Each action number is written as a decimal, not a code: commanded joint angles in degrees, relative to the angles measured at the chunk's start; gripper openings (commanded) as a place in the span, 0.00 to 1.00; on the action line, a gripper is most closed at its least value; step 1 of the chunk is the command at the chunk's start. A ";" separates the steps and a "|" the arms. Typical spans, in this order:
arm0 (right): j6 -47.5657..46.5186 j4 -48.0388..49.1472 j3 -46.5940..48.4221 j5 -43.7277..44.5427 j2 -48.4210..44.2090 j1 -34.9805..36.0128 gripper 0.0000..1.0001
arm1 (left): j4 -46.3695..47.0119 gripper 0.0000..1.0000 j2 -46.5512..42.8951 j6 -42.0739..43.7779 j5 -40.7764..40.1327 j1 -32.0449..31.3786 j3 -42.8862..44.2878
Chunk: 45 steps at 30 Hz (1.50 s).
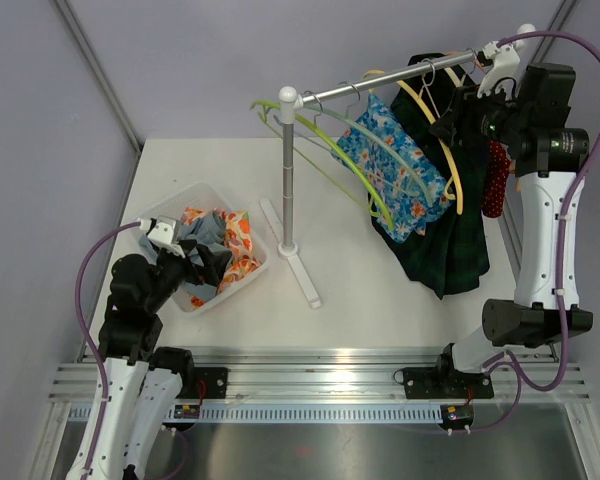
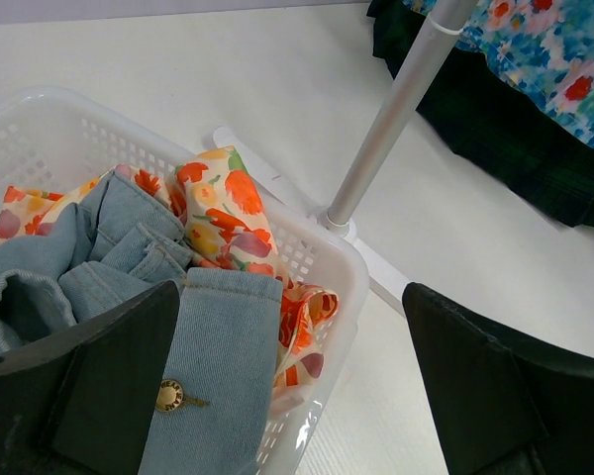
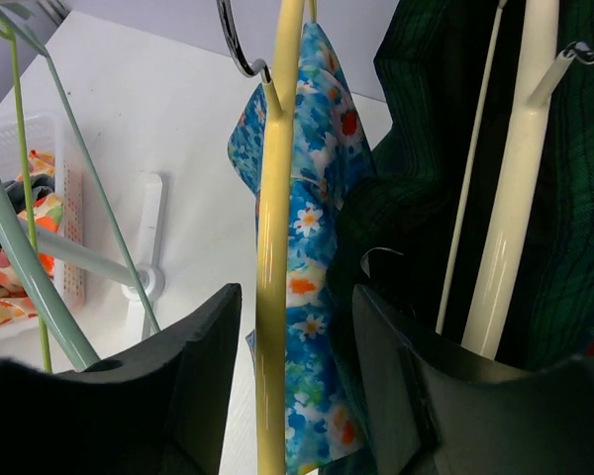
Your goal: Remove the skirt from the hanger
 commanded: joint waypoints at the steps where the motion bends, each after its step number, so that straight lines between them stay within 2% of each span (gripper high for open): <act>1: -1.27 3.21 -0.75 -0.30 0.11 1.09 0.55 | 2.54 0.99 -0.56 0.63 1.62 0.15 0.33; 7: -3.63 3.30 -1.81 4.35 1.34 4.85 0.46 | 2.36 0.99 -1.00 0.71 1.62 0.15 0.24; 10: -4.34 3.21 -1.72 8.39 1.87 6.62 0.36 | 2.45 0.99 -1.09 0.72 1.88 0.15 0.15; 13: -4.69 3.30 -0.85 10.95 1.96 7.15 0.20 | 2.45 0.99 -1.35 0.71 2.23 0.15 0.15; 15: -4.61 3.30 -0.14 11.21 1.96 7.16 0.00 | 2.54 0.99 -1.44 0.63 2.14 0.15 0.07; 22: -1.19 4.62 3.90 7.44 0.12 7.16 0.00 | 3.15 0.99 -2.14 0.36 2.85 0.15 -0.37; 32: 2.86 7.87 5.93 3.22 -3.49 7.16 0.00 | 12.55 0.99 -6.36 -0.25 7.67 0.15 -5.99; 38: 0.58 7.78 0.22 3.92 -6.74 7.16 0.00 | 18.09 0.99 -7.94 -1.56 11.19 -0.11 -8.11; 45: -3.81 8.66 -12.42 4.27 -15.95 7.16 0.00 | 19.68 0.99 -6.45 -1.05 12.52 -3.35 -6.80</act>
